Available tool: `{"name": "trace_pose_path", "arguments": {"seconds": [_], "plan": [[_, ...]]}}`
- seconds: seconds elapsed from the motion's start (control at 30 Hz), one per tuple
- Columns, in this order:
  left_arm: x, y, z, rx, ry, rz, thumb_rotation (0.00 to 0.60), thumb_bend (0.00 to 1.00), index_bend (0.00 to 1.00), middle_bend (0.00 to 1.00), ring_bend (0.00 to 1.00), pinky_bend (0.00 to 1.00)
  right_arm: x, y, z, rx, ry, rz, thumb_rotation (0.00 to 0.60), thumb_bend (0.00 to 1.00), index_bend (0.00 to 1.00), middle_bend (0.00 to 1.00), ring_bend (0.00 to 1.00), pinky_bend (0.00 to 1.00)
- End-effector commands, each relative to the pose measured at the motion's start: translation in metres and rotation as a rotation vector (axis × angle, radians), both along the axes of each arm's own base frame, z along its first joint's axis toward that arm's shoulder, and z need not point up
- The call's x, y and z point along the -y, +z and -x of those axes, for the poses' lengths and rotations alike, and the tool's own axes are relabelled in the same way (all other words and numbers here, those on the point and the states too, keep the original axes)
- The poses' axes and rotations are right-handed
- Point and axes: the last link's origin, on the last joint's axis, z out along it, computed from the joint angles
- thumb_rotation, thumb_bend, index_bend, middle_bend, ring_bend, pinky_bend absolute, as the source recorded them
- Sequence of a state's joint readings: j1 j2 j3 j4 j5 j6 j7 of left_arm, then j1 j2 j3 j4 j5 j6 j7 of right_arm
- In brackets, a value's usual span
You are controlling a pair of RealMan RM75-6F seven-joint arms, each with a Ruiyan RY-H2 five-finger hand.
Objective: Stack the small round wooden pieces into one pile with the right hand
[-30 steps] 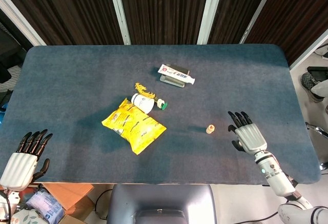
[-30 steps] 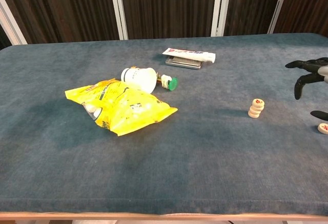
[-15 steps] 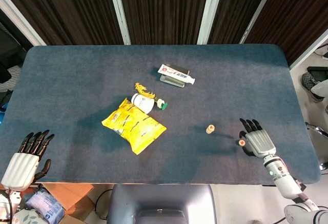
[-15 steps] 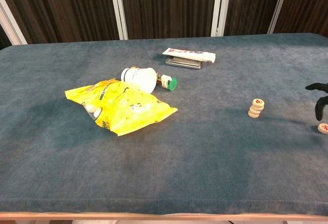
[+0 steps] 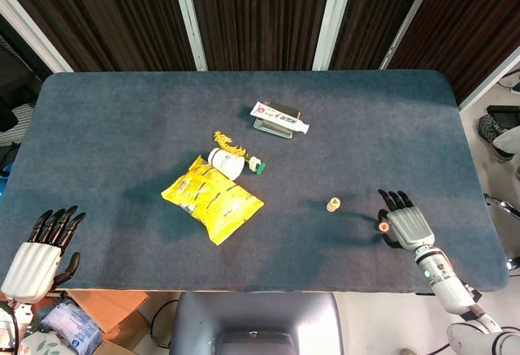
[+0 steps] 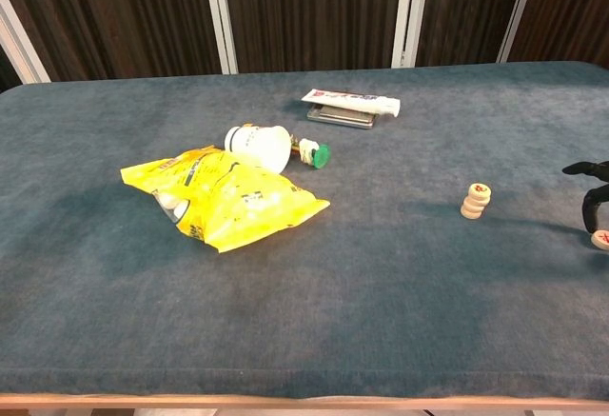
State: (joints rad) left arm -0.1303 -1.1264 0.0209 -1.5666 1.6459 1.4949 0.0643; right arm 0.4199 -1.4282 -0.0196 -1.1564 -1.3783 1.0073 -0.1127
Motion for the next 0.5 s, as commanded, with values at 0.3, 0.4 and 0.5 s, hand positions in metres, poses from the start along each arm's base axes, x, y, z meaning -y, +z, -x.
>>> {"name": "trace_pose_path", "arguments": {"seconds": [0.3, 0.4, 0.5], "plan": [[-0.0004, 0.0001, 0.0001, 0.001, 0.004, -0.001, 0.600, 0.52, 0.00, 0.00, 0.02, 0.03, 0.0011, -0.0007, 0.0016, -0.003, -0.015, 0.001, 0.600, 0.46, 0.57, 0.00, 0.00, 0.00], [-0.0009, 0.0000, 0.0002, 0.001, 0.004, -0.001, 0.600, 0.52, 0.00, 0.00, 0.02, 0.03, 0.0016, -0.0019, 0.0016, -0.005, -0.016, -0.002, 0.600, 0.46, 0.58, 0.00, 0.00, 0.00], [-0.0013, 0.0001, 0.0006, 0.002, 0.008, -0.001, 0.600, 0.52, 0.00, 0.00, 0.02, 0.03, 0.0020, -0.0033, 0.0007, -0.003, -0.013, -0.002, 0.600, 0.46, 0.60, 0.00, 0.00, 0.00]]}}
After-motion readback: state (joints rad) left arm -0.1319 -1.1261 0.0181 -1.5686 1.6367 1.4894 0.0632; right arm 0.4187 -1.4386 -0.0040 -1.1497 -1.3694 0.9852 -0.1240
